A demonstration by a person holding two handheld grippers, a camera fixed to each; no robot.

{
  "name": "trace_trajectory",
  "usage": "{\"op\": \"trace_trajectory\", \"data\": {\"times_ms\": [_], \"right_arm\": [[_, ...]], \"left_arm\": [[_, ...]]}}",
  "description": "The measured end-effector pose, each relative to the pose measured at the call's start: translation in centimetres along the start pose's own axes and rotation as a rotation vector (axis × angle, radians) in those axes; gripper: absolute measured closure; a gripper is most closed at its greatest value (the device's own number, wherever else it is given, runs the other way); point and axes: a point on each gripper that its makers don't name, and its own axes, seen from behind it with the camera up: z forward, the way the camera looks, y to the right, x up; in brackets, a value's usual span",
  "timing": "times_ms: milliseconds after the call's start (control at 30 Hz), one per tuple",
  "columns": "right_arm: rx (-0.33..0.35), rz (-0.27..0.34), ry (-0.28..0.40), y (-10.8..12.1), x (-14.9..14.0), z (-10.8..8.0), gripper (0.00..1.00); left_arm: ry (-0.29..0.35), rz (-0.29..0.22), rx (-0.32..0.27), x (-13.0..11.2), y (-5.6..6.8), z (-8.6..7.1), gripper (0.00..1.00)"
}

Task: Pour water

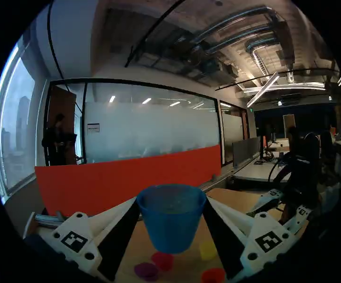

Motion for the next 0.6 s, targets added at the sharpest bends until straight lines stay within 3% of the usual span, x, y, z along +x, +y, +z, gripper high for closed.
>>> {"op": "trace_trajectory", "data": {"times_ms": [300,600], "right_arm": [[-0.021,0.023,-0.017,1.1,-0.4,-1.4,0.1],[-0.064,0.019,-0.039,3.0,-0.7,-3.5,0.1]], "left_arm": [[-0.025,-0.024,-0.003,-3.1,-0.1,-1.9,0.12],[-0.066,-0.007,-0.015,-6.4,0.4,-3.4,0.11]]}}
